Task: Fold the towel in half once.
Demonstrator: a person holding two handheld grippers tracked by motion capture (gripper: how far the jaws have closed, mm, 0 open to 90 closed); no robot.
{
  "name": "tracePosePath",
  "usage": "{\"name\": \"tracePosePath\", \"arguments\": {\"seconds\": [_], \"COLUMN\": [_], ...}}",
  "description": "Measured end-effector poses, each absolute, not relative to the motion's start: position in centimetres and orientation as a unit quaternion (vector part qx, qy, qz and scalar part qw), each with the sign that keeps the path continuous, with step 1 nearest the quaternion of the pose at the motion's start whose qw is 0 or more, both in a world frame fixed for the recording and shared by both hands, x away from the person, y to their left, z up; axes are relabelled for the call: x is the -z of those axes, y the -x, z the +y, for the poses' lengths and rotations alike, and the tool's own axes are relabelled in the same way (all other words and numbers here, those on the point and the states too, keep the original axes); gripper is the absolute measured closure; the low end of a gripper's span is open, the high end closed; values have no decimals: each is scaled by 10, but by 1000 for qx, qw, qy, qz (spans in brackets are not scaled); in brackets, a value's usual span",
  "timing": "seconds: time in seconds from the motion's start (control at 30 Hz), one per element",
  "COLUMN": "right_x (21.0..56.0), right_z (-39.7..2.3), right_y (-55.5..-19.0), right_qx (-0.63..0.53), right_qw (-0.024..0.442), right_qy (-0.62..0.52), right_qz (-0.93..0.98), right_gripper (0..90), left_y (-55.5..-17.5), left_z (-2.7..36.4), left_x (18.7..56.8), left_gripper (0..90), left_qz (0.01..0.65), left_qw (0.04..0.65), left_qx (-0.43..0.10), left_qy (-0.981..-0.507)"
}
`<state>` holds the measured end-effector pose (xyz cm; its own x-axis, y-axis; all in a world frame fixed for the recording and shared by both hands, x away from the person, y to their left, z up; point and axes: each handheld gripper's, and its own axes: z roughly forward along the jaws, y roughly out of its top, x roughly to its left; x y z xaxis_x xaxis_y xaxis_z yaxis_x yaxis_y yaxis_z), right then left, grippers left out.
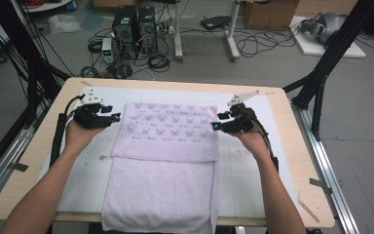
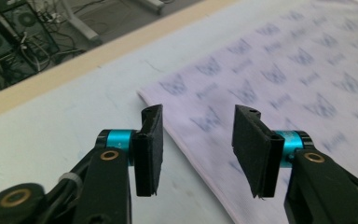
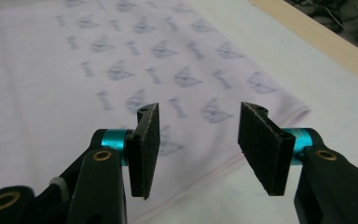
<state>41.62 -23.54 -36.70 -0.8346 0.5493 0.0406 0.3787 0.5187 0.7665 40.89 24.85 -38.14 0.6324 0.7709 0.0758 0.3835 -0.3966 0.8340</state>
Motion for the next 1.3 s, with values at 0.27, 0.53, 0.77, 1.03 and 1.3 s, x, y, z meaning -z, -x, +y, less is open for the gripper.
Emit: {"name": "tracePosePath", "arguments": {"seconds": [0.27,0.53,0.77,1.03,1.3], "right_x": [391,430,437,424,424], "right_z": [-230,-220,-240,-261,-240], "right_y": [-353,-319,-307,-298,-321], "right_qx": [-412,-375,-363,-374,-389], "right_qw": [84,34,36,56,72], "right_qy": [-222,-182,-197,-207,-197], "right_qz": [880,908,910,902,897], "right_gripper": [545,778,805,729,679], "left_y": [-357,-333,-326,-324,-335], "left_z": [242,241,237,242,244], "left_x": [398,415,422,420,429], "left_gripper": [494,482,477,465,515], "left_qz": [330,326,315,312,320], "left_qw": [428,428,418,414,412], "left_qx": [-216,-200,-195,-195,-170], "left_qy": [-813,-819,-829,-833,-836]}}
